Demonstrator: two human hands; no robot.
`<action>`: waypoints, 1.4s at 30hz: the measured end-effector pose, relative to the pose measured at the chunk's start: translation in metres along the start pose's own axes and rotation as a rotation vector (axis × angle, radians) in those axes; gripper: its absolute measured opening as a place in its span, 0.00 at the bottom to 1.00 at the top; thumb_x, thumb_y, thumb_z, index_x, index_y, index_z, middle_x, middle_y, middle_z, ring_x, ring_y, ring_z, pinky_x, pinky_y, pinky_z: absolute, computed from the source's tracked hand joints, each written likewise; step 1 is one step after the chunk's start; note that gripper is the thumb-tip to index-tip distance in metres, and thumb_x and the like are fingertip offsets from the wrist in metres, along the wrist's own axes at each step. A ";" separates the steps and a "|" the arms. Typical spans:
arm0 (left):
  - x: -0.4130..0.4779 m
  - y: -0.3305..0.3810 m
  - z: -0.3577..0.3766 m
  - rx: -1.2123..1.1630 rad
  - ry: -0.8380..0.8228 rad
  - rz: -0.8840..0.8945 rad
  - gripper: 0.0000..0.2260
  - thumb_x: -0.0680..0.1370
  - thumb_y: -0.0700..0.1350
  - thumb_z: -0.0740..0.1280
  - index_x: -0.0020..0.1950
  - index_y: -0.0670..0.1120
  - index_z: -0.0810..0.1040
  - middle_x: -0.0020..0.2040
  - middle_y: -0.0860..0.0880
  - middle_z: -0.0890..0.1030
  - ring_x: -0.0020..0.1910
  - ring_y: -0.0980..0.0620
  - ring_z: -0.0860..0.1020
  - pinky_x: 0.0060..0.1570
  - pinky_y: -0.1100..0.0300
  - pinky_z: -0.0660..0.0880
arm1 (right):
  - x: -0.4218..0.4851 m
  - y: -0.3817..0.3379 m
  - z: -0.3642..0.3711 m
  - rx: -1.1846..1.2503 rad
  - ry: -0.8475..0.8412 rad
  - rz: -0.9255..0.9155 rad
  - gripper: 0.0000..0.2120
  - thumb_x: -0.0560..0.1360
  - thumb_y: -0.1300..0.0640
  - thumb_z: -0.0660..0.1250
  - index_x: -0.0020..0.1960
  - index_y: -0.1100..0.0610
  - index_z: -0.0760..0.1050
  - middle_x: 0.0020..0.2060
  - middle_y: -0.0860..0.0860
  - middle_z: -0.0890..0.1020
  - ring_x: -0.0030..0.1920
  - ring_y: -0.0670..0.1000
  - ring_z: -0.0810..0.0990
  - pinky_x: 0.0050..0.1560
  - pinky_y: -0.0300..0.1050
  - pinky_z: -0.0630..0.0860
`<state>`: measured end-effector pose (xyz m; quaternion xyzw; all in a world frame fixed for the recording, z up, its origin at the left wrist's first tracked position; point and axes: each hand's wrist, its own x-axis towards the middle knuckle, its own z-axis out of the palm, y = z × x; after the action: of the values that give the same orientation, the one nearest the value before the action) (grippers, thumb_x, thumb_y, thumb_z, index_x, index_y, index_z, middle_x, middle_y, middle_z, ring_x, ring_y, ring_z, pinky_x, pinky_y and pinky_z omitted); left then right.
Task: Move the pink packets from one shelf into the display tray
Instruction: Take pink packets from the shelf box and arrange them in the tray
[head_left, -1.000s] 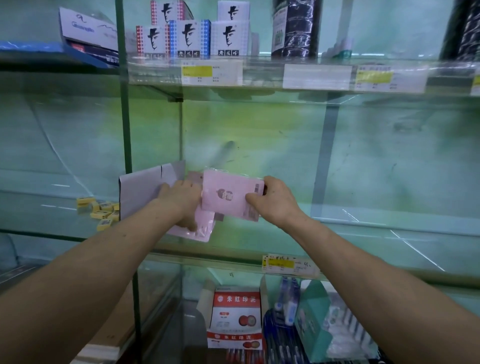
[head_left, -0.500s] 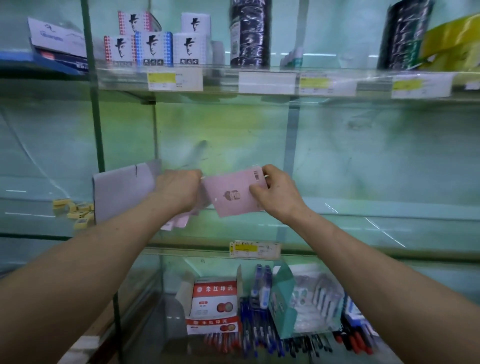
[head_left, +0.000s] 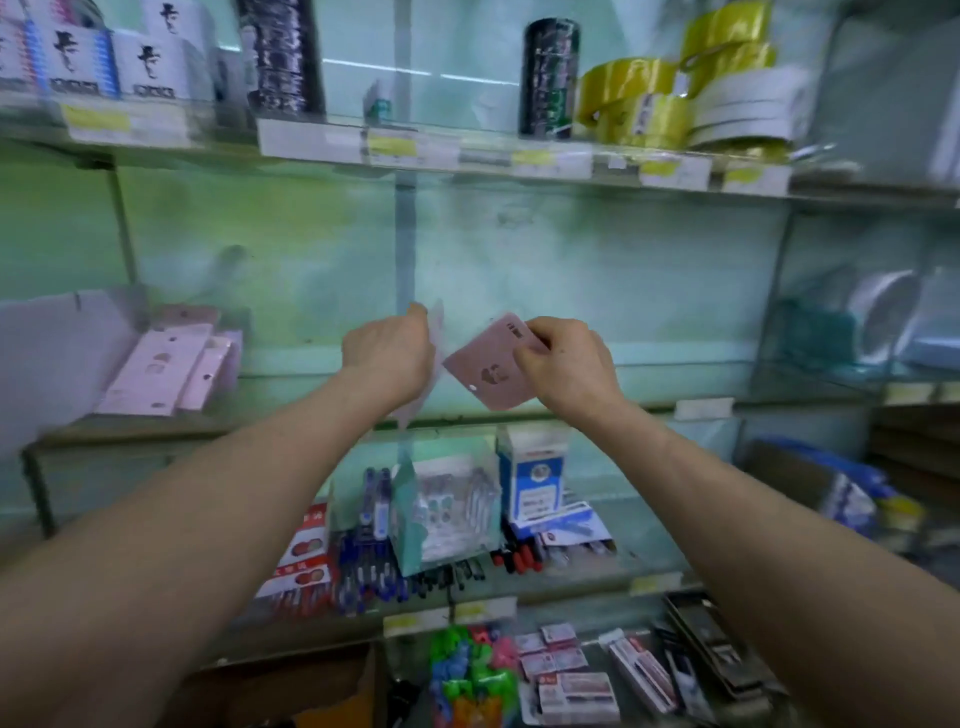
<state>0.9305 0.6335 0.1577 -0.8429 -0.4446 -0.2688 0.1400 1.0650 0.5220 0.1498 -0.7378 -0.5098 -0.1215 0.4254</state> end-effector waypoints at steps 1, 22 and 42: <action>-0.008 0.018 -0.001 -0.030 -0.014 0.018 0.10 0.80 0.45 0.57 0.60 0.42 0.67 0.57 0.39 0.78 0.55 0.39 0.77 0.42 0.56 0.65 | -0.009 0.009 -0.011 -0.020 0.012 0.018 0.07 0.72 0.60 0.60 0.42 0.59 0.77 0.38 0.56 0.80 0.42 0.61 0.77 0.36 0.46 0.68; -0.251 0.285 0.092 -0.552 -0.384 -0.019 0.09 0.77 0.48 0.63 0.43 0.47 0.80 0.45 0.44 0.82 0.49 0.42 0.79 0.50 0.54 0.67 | -0.264 0.191 -0.118 -0.291 -0.008 0.658 0.12 0.77 0.56 0.60 0.54 0.53 0.81 0.49 0.58 0.83 0.53 0.61 0.79 0.48 0.47 0.73; -0.262 0.483 0.153 -0.620 -0.457 0.251 0.10 0.77 0.50 0.65 0.55 0.54 0.82 0.54 0.50 0.80 0.58 0.46 0.71 0.59 0.49 0.64 | -0.308 0.339 -0.188 -0.526 0.144 0.932 0.15 0.75 0.65 0.59 0.56 0.56 0.80 0.47 0.56 0.83 0.51 0.58 0.80 0.53 0.51 0.76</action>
<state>1.2583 0.2562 -0.1173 -0.9311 -0.2556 -0.1766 -0.1913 1.2644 0.1406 -0.0952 -0.9573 -0.0501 -0.0936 0.2689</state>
